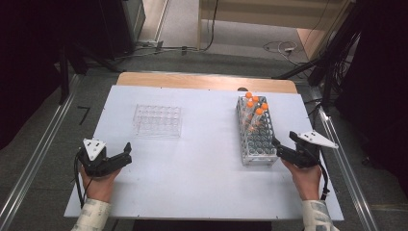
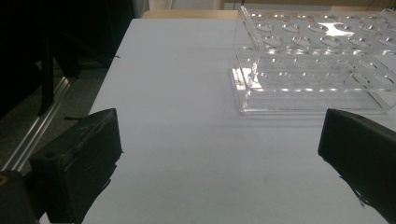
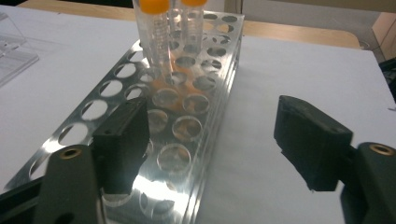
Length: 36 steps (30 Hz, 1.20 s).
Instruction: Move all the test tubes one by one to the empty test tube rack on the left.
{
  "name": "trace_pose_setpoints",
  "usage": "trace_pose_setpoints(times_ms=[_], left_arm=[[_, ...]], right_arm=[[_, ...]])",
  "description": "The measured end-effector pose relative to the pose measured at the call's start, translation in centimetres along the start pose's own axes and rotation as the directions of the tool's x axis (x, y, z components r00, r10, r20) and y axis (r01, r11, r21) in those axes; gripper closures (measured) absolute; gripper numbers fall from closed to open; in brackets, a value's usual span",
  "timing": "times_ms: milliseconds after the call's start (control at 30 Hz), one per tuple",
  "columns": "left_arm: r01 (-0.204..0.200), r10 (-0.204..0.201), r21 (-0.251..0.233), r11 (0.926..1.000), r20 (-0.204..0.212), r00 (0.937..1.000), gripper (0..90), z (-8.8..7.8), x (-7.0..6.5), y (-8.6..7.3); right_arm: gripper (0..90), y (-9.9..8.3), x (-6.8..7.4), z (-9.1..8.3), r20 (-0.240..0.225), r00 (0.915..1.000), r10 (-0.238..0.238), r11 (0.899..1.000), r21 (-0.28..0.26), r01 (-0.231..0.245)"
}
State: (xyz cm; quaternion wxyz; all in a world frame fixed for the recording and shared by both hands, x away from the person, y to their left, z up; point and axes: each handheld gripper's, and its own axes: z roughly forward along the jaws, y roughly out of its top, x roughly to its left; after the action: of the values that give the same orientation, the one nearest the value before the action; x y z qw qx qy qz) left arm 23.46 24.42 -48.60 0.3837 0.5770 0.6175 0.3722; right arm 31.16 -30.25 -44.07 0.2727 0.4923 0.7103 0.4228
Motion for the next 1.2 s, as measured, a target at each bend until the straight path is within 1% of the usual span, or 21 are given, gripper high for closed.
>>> trace_pose_setpoints(times_ms=[33,67,200,267,333,400,467,533,567,600,633,700,733,767,800,867,933,967,1033,1067,1200], left_arm=[[0.002,-0.002,0.000,1.0000,0.000,1.0000,0.0,0.0,0.0,0.0],[0.003,-0.003,-0.001,1.0000,0.000,1.0000,0.0,0.0,-0.1,0.0],[0.000,0.000,-0.003,1.0000,0.000,1.0000,0.0,0.1,-0.1,0.1],[0.000,0.000,-0.003,1.0000,0.000,1.0000,0.0,0.2,-0.1,0.0],[-0.002,0.002,-0.003,1.0000,0.000,1.0000,0.4,0.1,0.0,0.0],[-0.001,0.001,-0.003,1.0000,0.000,1.0000,0.4,0.1,0.0,0.0],[0.000,0.000,-0.005,1.0000,0.000,1.0000,0.4,0.1,0.0,0.0],[0.001,-0.001,-0.006,1.0000,-0.001,1.0000,0.4,0.1,0.0,0.0],[0.001,-0.001,-0.006,1.0000,-0.002,1.0000,0.5,0.1,0.1,0.0],[0.001,-0.001,-0.006,1.0000,-0.001,1.0000,0.5,0.1,0.1,0.1],[0.002,-0.002,-0.008,1.0000,-0.004,1.0000,0.5,0.1,0.1,0.1],[0.003,-0.003,-0.011,0.9999,-0.003,1.0000,0.5,0.1,0.1,0.1],[0.002,-0.002,-0.010,0.9999,-0.003,1.0000,0.5,0.1,0.2,0.1],[0.000,0.000,-0.005,1.0000,-0.004,1.0000,0.5,0.1,0.1,0.1],[0.000,0.000,-0.005,1.0000,-0.004,1.0000,0.5,0.1,0.1,0.1],[0.000,0.000,-0.007,1.0000,-0.002,1.0000,0.5,0.2,0.0,0.1],[-0.001,0.001,-0.010,0.9999,-0.001,1.0000,0.5,0.2,0.0,0.1],[-0.002,0.002,-0.011,0.9999,-0.002,1.0000,0.5,0.2,0.0,0.1],[-0.001,0.001,-0.008,1.0000,0.001,1.0000,0.5,0.2,0.0,0.1],[-0.001,0.001,-0.008,1.0000,0.001,1.0000,0.5,0.2,0.0,0.1],[0.002,-0.002,-0.009,1.0000,0.002,1.0000,0.6,0.1,0.1,0.1]], right_arm=[[27.6,0.0,0.0,0.0,0.000,1.0000,0.000,1.000,0.000,0.000],[29.3,0.6,0.2,0.8,-0.018,0.9998,0.007,1.000,0.005,-0.007],[29.3,2.0,1.0,2.1,-0.030,0.9995,0.006,1.000,0.010,-0.006],[29.9,2.7,1.5,2.7,-0.031,0.9995,-0.011,1.000,0.023,0.011],[31.5,3.3,1.8,3.2,-0.024,0.9994,-0.026,0.999,0.021,0.026],[31.7,4.0,2.2,3.6,-0.032,0.9993,-0.022,1.000,0.020,0.022],[32.5,4.4,2.4,4.1,-0.041,0.9991,-0.005,1.000,0.023,0.006],[33.8,4.5,2.5,4.4,-0.036,0.9993,0.003,1.000,0.024,-0.002],[36.2,4.5,2.8,4.7,-0.015,0.9999,0.000,1.000,0.019,0.000],[40.3,4.4,3.2,5.2,0.009,0.9994,-0.035,0.999,0.018,0.034],[41.6,4.5,3.3,5.4,0.007,0.9993,-0.036,0.999,0.033,0.036],[44.2,4.7,3.4,5.8,-0.015,0.9997,-0.017,0.998,0.060,0.018],[44.2,4.7,3.4,5.8,-0.015,0.9997,-0.017,0.998,0.060,0.018],[48.3,4.9,3.4,6.1,-0.026,0.9997,-0.004,0.997,0.075,0.006],[49.5,4.9,3.4,6.3,-0.028,0.9996,-0.005,0.997,0.076,0.007],[51.2,5.0,3.6,6.6,-0.014,0.9998,-0.016,0.996,0.085,0.017],[52.4,5.1,3.7,7.1,-0.014,0.9999,-0.001,0.994,0.105,0.002],[55.0,5.1,3.8,7.2,-0.014,0.9999,0.005,0.994,0.112,-0.003],[58.4,5.3,4.0,7.5,-0.015,0.9999,-0.005,0.993,0.114,0.007],[59.2,5.4,4.1,7.6,-0.005,1.0000,-0.007,0.993,0.118,0.008],[64.6,5.7,4.1,8.2,0.001,1.0000,-0.003,0.987,0.163,0.003]])
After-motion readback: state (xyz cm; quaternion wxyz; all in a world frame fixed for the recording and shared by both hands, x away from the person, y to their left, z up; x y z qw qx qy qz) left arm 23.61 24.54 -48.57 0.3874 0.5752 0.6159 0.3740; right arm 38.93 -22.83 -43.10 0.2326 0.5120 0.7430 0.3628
